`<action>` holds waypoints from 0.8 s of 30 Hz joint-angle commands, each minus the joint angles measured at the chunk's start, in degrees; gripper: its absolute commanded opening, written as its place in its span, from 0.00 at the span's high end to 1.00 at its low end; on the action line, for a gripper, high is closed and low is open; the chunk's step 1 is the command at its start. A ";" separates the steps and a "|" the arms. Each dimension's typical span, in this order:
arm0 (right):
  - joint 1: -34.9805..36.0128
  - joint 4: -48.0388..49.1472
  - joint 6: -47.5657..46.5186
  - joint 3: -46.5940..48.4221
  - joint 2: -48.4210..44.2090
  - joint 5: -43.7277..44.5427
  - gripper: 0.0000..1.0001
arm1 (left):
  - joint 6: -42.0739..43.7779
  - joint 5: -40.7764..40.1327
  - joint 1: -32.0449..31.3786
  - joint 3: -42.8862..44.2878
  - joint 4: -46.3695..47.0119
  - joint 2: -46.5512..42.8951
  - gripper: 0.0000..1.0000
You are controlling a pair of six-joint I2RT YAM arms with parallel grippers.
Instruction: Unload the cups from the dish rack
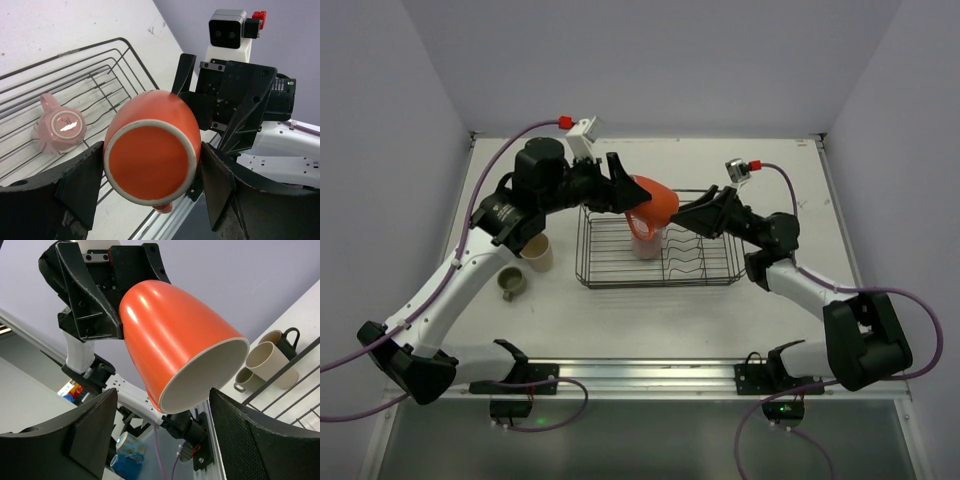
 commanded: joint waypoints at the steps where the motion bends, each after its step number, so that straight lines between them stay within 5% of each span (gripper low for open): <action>1: -0.28 21.19 0.56 2.76 -1.71 0.10 0.24 | -2.41 3.57 -0.10 0.29 8.36 -1.37 1.00; 14: -0.11 21.19 2.49 4.52 -4.09 2.73 0.37 | -4.17 5.85 -0.02 -2.52 12.49 -1.10 1.00; 24: -0.11 21.36 2.67 5.75 -5.93 3.71 0.67 | -10.14 14.63 2.88 -10.68 24.96 -1.37 1.00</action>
